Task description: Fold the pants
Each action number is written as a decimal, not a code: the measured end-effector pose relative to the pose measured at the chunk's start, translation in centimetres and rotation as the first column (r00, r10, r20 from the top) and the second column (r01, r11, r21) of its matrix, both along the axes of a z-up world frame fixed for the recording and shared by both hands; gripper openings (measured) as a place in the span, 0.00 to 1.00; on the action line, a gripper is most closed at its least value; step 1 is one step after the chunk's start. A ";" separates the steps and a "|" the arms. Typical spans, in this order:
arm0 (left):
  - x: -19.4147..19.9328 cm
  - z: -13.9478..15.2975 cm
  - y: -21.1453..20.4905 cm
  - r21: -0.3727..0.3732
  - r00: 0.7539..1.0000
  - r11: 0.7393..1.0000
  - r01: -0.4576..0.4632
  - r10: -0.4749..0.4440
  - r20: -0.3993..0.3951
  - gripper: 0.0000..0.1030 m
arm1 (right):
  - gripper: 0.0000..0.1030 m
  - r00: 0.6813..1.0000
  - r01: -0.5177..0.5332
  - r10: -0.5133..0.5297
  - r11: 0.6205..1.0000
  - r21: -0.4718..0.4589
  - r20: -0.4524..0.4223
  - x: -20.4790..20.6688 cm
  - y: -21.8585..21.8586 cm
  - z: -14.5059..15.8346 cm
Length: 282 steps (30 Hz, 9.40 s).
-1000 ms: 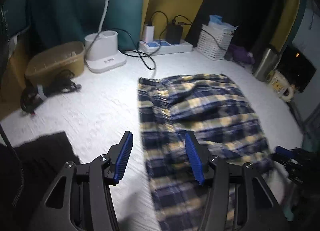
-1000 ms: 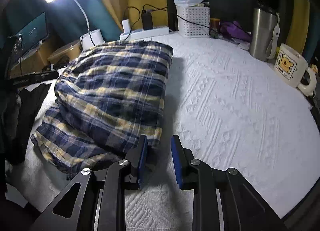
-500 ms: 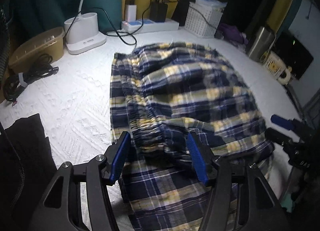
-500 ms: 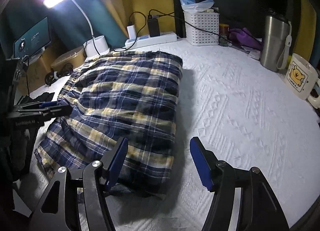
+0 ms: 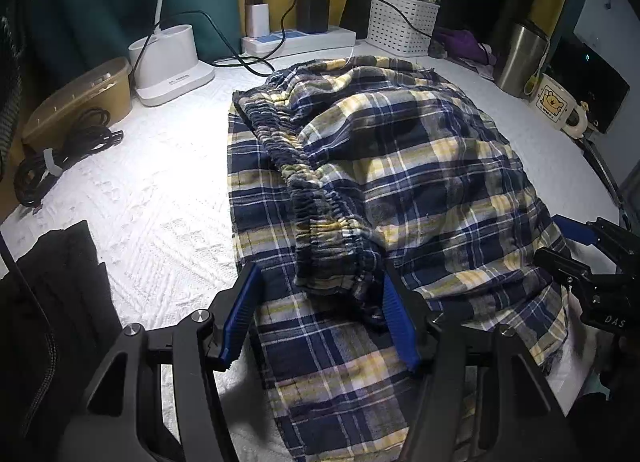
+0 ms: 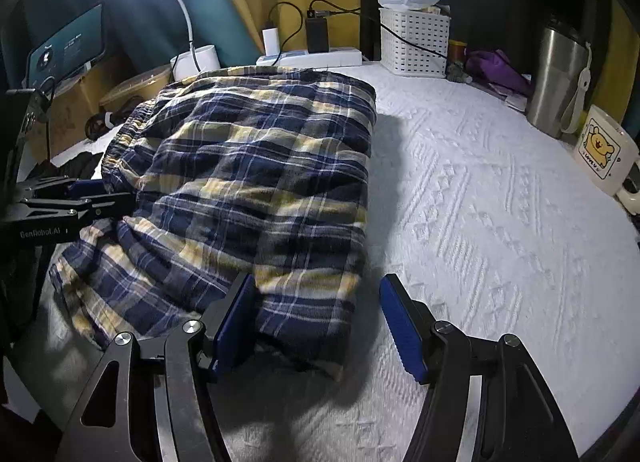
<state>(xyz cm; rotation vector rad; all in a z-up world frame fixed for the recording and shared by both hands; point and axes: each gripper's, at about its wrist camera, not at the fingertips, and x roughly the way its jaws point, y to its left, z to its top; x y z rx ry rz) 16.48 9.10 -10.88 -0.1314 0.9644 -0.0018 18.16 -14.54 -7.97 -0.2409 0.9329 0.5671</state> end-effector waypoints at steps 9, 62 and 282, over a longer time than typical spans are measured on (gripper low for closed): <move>-1.3 -0.4 0.5 0.017 1.000 1.000 0.005 -0.005 0.003 0.58 | 0.67 1.000 -0.007 0.007 1.000 -0.017 0.018 -1.5 -1.3 -0.2; 9.4 -0.3 6.7 -0.207 0.997 0.976 -0.067 0.056 -0.056 0.61 | 0.68 0.999 0.036 -0.034 0.995 0.094 -0.020 13.3 2.5 1.7; -7.9 4.4 15.6 0.017 0.958 0.966 -0.258 0.254 0.133 0.25 | 0.60 0.979 -0.184 0.198 0.963 0.199 -0.052 7.0 20.1 -0.6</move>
